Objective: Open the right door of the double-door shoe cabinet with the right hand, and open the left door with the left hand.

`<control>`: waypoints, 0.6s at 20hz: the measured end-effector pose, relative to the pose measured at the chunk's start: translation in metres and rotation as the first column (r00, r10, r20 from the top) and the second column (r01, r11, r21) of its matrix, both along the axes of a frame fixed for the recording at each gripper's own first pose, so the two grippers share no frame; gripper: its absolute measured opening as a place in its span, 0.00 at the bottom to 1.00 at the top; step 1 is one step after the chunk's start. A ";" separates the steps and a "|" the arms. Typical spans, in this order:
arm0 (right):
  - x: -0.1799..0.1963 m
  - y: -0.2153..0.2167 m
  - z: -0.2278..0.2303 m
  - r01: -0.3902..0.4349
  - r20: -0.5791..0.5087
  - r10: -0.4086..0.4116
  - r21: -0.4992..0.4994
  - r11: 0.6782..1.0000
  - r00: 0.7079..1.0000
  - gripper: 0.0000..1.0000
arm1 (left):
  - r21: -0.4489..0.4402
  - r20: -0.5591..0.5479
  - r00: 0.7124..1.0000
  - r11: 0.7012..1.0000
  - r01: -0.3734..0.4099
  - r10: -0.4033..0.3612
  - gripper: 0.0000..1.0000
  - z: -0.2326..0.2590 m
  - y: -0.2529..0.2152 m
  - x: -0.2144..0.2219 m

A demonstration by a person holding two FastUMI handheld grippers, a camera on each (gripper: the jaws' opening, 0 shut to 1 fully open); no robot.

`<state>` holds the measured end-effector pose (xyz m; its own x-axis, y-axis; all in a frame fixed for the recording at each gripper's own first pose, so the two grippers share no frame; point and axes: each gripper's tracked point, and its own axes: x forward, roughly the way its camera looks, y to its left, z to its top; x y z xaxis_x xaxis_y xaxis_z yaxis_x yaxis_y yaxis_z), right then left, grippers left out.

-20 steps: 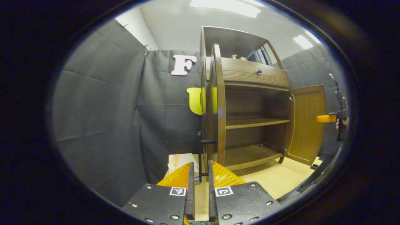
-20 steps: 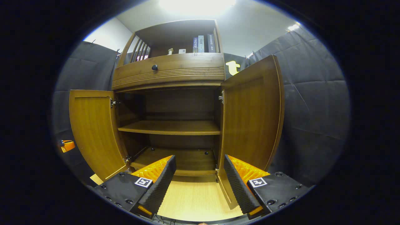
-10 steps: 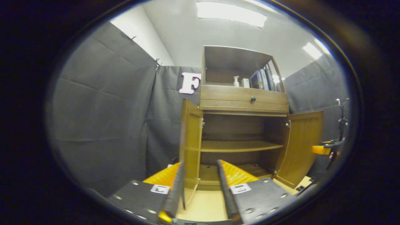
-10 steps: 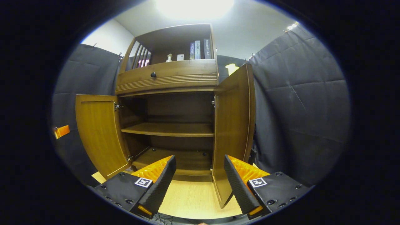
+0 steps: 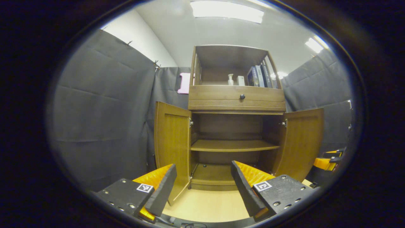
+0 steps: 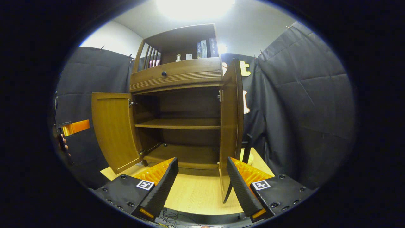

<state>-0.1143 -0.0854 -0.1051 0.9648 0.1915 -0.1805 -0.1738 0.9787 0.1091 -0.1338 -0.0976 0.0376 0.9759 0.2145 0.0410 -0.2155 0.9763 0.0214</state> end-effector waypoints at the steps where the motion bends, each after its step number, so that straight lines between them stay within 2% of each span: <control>1: -0.003 0.000 -0.005 -0.006 -0.011 0.006 -0.017 1.000 1.000 0.94 | -0.019 -0.014 1.000 1.000 0.005 -0.006 1.00 -0.013 -0.009 0.002; 3: -0.007 -0.004 -0.005 0.011 -0.018 -0.011 -0.047 0.999 1.000 0.95 | -0.015 -0.038 0.999 0.999 0.034 -0.034 1.00 -0.030 -0.026 0.010; 5: -0.006 -0.004 0.003 0.044 -0.011 -0.045 -0.037 0.998 0.999 0.97 | 0.014 -0.048 0.997 0.998 0.068 -0.067 1.00 -0.038 -0.036 0.022; 8: 0.005 0.001 0.014 0.116 0.006 -0.116 -0.013 0.993 0.993 0.94 | 0.026 -0.032 0.992 0.992 0.125 -0.124 1.00 -0.035 -0.037 0.044; 10: 0.014 0.013 0.016 0.153 0.008 -0.152 -0.006 0.988 0.988 0.96 | 0.003 -0.019 0.987 0.988 0.157 -0.157 1.00 -0.031 -0.024 0.055; 12: 0.023 0.029 0.017 0.164 0.004 -0.164 -0.005 0.986 0.986 0.94 | 0.007 -0.012 0.988 0.988 0.154 -0.154 1.00 -0.031 0.001 0.061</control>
<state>-0.0917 -0.0560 -0.0884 0.9836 0.0295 -0.1779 -0.0111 0.9946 0.1031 -0.0732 -0.0965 0.0061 0.9977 0.0610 0.0305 -0.0620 0.9976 0.0304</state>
